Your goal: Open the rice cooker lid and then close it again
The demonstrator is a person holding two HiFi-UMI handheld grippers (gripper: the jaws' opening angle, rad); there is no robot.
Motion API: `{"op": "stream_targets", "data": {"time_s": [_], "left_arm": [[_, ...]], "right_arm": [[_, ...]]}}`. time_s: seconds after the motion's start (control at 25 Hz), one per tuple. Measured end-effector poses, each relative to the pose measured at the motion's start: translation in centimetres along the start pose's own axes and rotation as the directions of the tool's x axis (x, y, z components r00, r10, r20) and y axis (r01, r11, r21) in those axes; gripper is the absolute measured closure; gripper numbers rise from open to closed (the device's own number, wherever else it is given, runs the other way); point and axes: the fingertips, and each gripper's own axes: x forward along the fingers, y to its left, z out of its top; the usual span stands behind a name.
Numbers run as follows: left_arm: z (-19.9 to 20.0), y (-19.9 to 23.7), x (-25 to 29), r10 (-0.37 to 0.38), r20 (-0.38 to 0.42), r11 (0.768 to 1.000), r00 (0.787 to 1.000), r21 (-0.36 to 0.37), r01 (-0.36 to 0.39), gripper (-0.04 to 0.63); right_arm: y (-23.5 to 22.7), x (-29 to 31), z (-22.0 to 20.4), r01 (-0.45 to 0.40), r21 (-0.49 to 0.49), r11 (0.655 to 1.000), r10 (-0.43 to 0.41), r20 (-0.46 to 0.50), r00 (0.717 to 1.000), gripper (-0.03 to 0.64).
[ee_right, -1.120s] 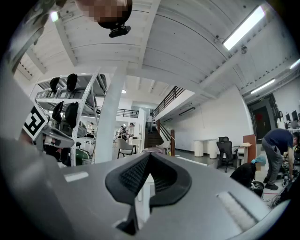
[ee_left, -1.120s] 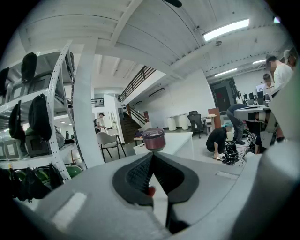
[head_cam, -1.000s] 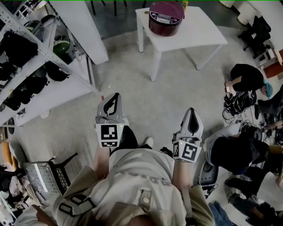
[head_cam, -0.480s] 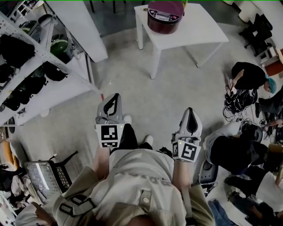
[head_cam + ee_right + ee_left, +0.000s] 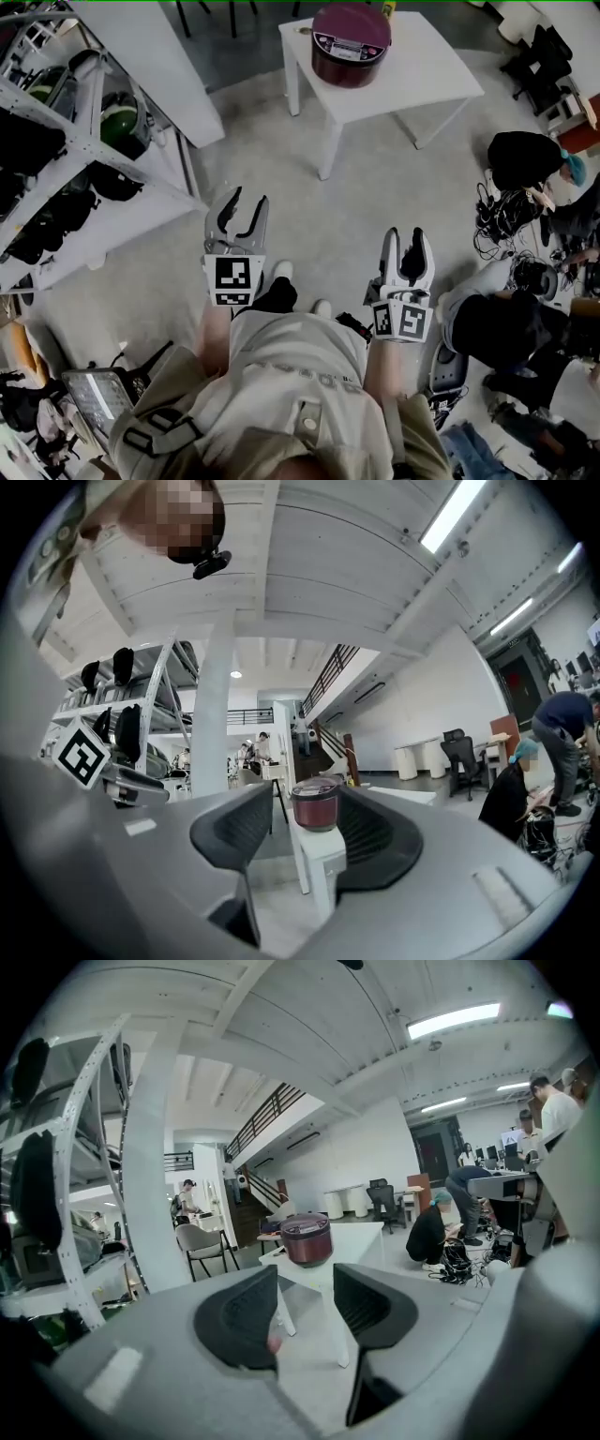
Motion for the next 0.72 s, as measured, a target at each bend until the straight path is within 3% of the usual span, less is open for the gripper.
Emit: {"op": "stream_targets", "data": {"time_s": [0.32,0.72], "left_arm": [[1.6,4.4,6.5,-0.113,0.034,0.992,0.993,0.06,0.111,0.385],[0.0,5.8,11.4,-0.195,-0.013,0.979,0.981,0.063,0.196,0.385]], "right_arm": [[1.9,5.0,0.0,0.108,-0.002,0.994,-0.108,0.041,0.993,0.419],[2.3,8.6,-1.7,0.174,0.014,0.985,-0.174,-0.007,0.985,0.416]]}}
